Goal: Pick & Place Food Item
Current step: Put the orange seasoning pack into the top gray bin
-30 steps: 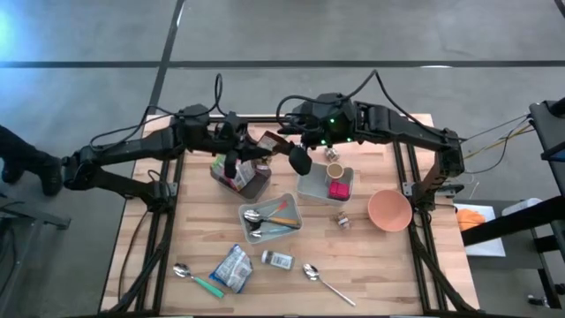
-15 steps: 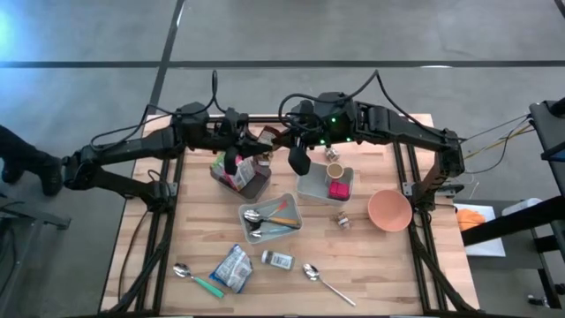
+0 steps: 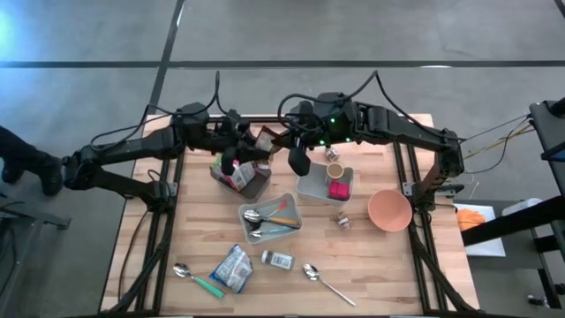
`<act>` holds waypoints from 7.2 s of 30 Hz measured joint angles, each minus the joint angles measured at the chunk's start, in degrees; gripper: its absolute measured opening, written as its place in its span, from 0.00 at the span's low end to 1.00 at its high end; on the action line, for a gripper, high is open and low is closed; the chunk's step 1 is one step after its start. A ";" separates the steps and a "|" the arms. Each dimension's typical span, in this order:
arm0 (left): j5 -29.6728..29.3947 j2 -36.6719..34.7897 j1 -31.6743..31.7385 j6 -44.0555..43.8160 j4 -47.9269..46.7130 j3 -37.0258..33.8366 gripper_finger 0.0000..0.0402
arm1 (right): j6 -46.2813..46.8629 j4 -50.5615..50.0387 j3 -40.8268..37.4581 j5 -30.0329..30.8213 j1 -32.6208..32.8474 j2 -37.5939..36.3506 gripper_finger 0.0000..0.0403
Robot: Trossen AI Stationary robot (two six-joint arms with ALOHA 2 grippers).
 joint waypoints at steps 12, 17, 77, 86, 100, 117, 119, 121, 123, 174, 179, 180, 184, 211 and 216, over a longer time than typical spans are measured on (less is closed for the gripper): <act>1.34 0.21 -1.81 0.31 -3.50 0.03 0.46 | -0.12 2.14 0.00 0.05 0.00 0.02 0.02; 1.29 0.22 -2.34 2.03 -4.59 0.03 0.46 | -0.14 2.37 0.00 0.20 -0.07 0.02 0.02; -9.87 0.46 -2.11 9.65 -27.76 8.28 0.00 | -16.46 -0.37 0.68 -5.27 -0.84 4.75 0.75; -9.83 0.63 -2.14 11.76 -28.47 8.22 0.00 | -15.17 -0.18 0.66 -9.25 -1.82 6.60 0.58; -9.86 3.06 -2.16 12.22 -26.85 8.61 0.00 | -14.53 -1.63 0.56 -12.23 -2.60 6.69 0.08; -9.81 2.97 -2.11 4.53 -26.02 8.66 0.38 | -13.25 -3.51 0.55 -10.57 -3.00 6.64 0.02; -9.85 2.87 -2.10 3.81 -26.04 8.66 0.46 | -13.39 -4.69 0.55 -9.98 -3.00 6.64 0.02; -9.83 2.64 -1.96 3.48 -26.04 8.66 0.54 | -13.32 -5.64 0.50 -9.14 -3.04 6.60 0.02; -9.81 2.19 -1.54 3.29 -26.06 8.66 0.61 | -13.31 -6.52 0.50 -7.60 -2.97 6.39 0.02; -13.09 -4.55 3.56 3.69 -37.62 8.55 0.82 | 8.11 15.01 -58.99 24.80 9.22 -22.93 0.02; -13.11 -4.54 3.56 3.69 -37.62 8.55 0.82 | 10.65 17.64 -63.36 24.89 9.90 -24.09 0.02; -13.09 -4.54 3.56 3.69 -37.61 8.55 0.82 | 10.63 17.94 -63.72 24.99 9.99 -23.99 0.02; -13.11 -4.52 3.56 3.69 -37.62 8.55 0.82 | 8.28 19.18 -64.04 25.49 10.23 -22.19 0.02; -13.07 -4.48 3.56 3.67 -39.28 8.13 0.82 | 8.83 19.59 -67.25 24.46 11.14 -16.30 0.02; -13.09 -4.48 3.56 3.67 -39.22 8.13 0.82 | 9.10 19.59 -67.28 24.44 11.17 -15.56 0.02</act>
